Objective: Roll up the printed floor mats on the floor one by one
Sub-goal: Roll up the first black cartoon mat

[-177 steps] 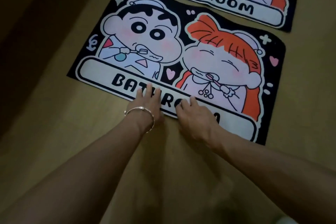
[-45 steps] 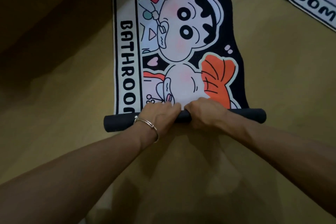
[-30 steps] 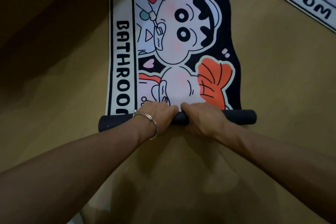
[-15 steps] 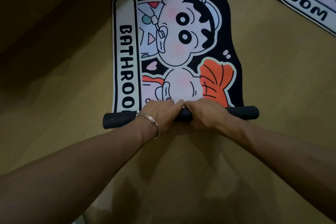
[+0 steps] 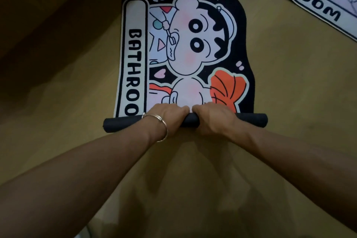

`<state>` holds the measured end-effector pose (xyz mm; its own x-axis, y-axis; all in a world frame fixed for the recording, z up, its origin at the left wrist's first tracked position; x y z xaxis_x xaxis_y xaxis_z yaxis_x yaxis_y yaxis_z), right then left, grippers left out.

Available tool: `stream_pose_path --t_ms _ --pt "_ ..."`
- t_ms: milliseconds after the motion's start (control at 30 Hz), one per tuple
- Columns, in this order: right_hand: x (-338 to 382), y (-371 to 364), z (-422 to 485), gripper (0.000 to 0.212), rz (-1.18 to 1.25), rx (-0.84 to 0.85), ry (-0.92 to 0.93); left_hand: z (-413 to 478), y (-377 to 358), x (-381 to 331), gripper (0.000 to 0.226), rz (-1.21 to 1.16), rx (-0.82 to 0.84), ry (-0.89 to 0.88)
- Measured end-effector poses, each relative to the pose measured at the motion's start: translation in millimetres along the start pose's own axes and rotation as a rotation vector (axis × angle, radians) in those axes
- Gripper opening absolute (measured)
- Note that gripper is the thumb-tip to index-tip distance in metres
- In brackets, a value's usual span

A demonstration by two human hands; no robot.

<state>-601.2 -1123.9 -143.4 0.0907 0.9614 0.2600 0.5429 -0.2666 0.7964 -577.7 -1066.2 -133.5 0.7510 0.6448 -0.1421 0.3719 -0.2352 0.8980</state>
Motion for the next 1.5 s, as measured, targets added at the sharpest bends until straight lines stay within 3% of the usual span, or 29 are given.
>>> stream_pose_path --t_ms 67,233,400,533,700,867,1033,1200,1333,1500 --pt "0.0 -3.3 -2.6 0.027 -0.030 -0.066 0.007 1.6 -3.1 -0.7 0.025 -0.046 0.047 -0.012" --pt "-13.3 -1.3 1.9 0.031 0.107 0.049 -0.075 2.8 10.1 -9.5 0.032 0.070 -0.098 -0.073" --pt "-0.4 -8.2 -8.6 0.037 0.024 -0.017 0.007 4.3 -3.0 -8.8 0.033 -0.011 0.035 -0.052" --pt "-15.5 -1.9 -4.7 0.032 0.157 0.047 -0.083 4.0 8.2 -13.7 0.031 0.081 -0.109 -0.069" --pt "-5.0 -4.7 -10.8 0.033 0.030 -0.053 -0.014 7.3 -4.9 -11.8 0.029 -0.003 0.044 -0.035" --pt "-17.6 -6.2 -5.3 0.040 0.111 0.098 -0.070 7.5 5.9 -16.3 0.030 0.072 -0.088 -0.082" --pt "-3.4 7.1 -15.7 0.029 -0.047 -0.154 0.029 10.8 -4.7 -13.9 0.031 -0.029 0.018 -0.056" --pt "-16.9 -3.5 -9.7 0.043 0.084 0.110 -0.065 8.5 -0.3 -20.2 0.032 0.017 -0.072 -0.086" --pt "-4.5 -1.5 -12.0 0.042 -0.021 -0.031 0.020 8.5 -4.9 -14.3 0.039 -0.055 0.002 -0.064" --pt "-12.4 -4.0 -8.7 0.041 0.041 0.066 -0.039 5.3 -0.3 -14.9 0.030 0.017 -0.066 -0.066"
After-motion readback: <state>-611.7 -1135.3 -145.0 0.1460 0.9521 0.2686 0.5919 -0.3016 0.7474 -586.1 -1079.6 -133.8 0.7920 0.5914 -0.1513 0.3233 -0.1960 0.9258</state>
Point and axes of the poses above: each hand's wrist, its own z-axis towards the middle knuckle, its own y-axis out of the back of the hand, x = y × z, the point moved 10 cm from there along z, towards the middle knuckle, and after that the axes turned 9 degrees about -x, right-handed, at the moved point
